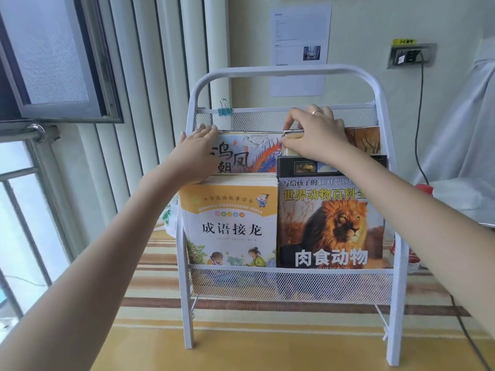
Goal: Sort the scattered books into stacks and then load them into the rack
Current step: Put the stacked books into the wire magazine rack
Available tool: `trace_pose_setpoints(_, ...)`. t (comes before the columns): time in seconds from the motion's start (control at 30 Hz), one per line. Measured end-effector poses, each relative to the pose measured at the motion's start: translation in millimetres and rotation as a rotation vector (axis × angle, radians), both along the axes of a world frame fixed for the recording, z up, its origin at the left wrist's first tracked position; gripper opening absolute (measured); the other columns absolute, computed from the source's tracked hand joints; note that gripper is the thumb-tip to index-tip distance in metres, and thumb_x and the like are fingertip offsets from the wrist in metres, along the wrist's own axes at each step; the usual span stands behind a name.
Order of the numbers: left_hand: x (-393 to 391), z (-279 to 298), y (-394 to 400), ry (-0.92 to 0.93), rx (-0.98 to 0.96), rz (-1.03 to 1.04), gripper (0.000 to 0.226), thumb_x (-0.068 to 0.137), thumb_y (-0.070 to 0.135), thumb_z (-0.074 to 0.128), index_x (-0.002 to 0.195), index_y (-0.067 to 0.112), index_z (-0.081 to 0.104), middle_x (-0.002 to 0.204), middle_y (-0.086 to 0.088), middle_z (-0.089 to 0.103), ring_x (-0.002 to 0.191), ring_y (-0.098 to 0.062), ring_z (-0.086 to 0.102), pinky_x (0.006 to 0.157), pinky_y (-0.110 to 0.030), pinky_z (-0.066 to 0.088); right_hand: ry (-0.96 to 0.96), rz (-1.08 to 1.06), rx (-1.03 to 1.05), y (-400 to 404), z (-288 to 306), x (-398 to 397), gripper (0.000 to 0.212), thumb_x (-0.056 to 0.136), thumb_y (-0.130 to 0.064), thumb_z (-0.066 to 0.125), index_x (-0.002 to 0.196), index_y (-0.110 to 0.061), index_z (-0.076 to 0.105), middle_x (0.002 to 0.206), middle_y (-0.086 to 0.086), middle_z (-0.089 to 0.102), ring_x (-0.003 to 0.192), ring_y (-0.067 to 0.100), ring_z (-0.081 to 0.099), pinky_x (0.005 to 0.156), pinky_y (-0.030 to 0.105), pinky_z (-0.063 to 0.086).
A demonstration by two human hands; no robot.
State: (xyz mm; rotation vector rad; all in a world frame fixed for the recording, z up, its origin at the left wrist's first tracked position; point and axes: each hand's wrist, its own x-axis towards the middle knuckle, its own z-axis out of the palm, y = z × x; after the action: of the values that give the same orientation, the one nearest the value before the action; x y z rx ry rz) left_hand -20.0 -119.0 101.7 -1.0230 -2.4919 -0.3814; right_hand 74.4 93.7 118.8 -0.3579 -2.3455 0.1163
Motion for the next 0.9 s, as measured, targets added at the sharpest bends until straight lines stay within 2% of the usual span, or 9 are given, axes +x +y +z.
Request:
trace_pose_setpoints(0.13,3,-8,-13,0.06,0.114,-0.015,0.069,0.095,0.018,0.046,0.152,0.008,0.009,0.16,-0.009,0.004,0.148,-0.019,-0.001,0.119,-0.039,0.0,0.022,-0.005,0.03,1,-3,-2,0.019,0.08,-0.042,0.058,0.095,-0.031,0.055,0.108,0.001,0.05,0.115,0.025,0.04,0.093,0.043,0.03)
trace_pose_setpoints(0.23,6,-14,-22,0.151,0.273,0.083,0.052,0.095,0.015,0.044,0.145,0.004,0.032,0.158,-0.014,0.015,0.147,-0.025,0.004,0.118,-0.041,0.01,0.027,0.034,0.002,1,-1,-1,0.023,0.082,-0.048,0.058,0.099,-0.032,0.058,0.109,-0.001,0.052,0.116,0.023,0.04,0.092,0.041,0.029)
trace_pose_setpoints(0.3,6,-15,-23,0.133,0.262,0.093,0.044,0.096,0.013,0.041,0.14,0.004,0.043,0.156,-0.015,0.019,0.147,-0.027,0.002,0.118,-0.04,0.008,0.049,0.105,0.0,-2,1,0,0.025,0.088,-0.049,0.052,0.106,-0.034,0.06,0.115,-0.005,0.054,0.118,0.02,0.04,0.089,0.038,0.027)
trace_pose_setpoints(0.37,5,-13,-24,0.064,0.241,0.073,0.044,0.097,0.011,0.04,0.14,0.006,0.043,0.158,-0.012,0.016,0.148,-0.025,-0.001,0.118,-0.039,0.005,0.04,0.19,0.062,-11,2,-1,0.029,0.095,-0.043,0.043,0.117,-0.031,0.058,0.128,-0.005,0.053,0.125,0.019,0.039,0.093,0.038,0.027)
trace_pose_setpoints(0.47,1,-12,-28,0.044,0.153,0.077,0.054,0.094,0.005,0.039,0.146,0.017,0.035,0.16,-0.009,0.003,0.147,-0.024,-0.01,0.118,-0.046,0.0,-0.079,0.321,0.135,-32,4,-8,0.036,0.099,-0.036,0.04,0.132,-0.029,0.051,0.142,-0.005,0.046,0.133,0.018,0.034,0.107,0.042,0.025)
trace_pose_setpoints(0.57,4,-14,-31,0.007,0.039,0.064,0.062,0.092,0.003,0.036,0.148,0.029,0.027,0.16,-0.006,-0.012,0.146,-0.024,-0.017,0.117,-0.049,-0.004,-0.176,0.383,0.175,-49,6,-21,0.039,0.097,-0.034,0.044,0.135,-0.027,0.049,0.137,-0.003,0.052,0.126,0.018,0.044,0.105,0.039,0.034)
trace_pose_setpoints(0.7,5,-8,-28,-0.01,-0.009,0.065,0.066,0.091,0.002,0.036,0.148,0.034,0.025,0.158,-0.005,-0.021,0.144,-0.021,-0.023,0.117,-0.048,-0.006,-0.151,0.361,0.183,-49,6,-28,0.031,0.095,-0.025,0.049,0.123,-0.022,0.061,0.122,-0.005,0.06,0.113,0.016,0.053,0.095,0.035,0.043)
trace_pose_setpoints(0.83,4,-5,-29,-0.031,0.01,0.032,0.066,0.091,-0.002,0.037,0.147,0.032,0.031,0.158,-0.008,-0.018,0.144,-0.022,-0.023,0.116,-0.048,-0.006,-0.173,0.357,0.144,-50,11,-29,0.029,0.094,-0.025,0.051,0.119,-0.017,0.064,0.118,0.0,0.062,0.108,0.017,0.056,0.094,0.033,0.044)
trace_pose_setpoints(0.9,3,-5,-30,-0.015,0.055,0.011,0.063,0.091,-0.002,0.038,0.146,0.029,0.035,0.159,-0.01,-0.011,0.145,-0.022,-0.02,0.116,-0.048,-0.004,-0.177,0.36,0.151,-59,15,-32,0.034,0.093,-0.022,0.05,0.125,-0.014,0.059,0.128,0.005,0.057,0.118,0.021,0.051,0.102,0.036,0.04)
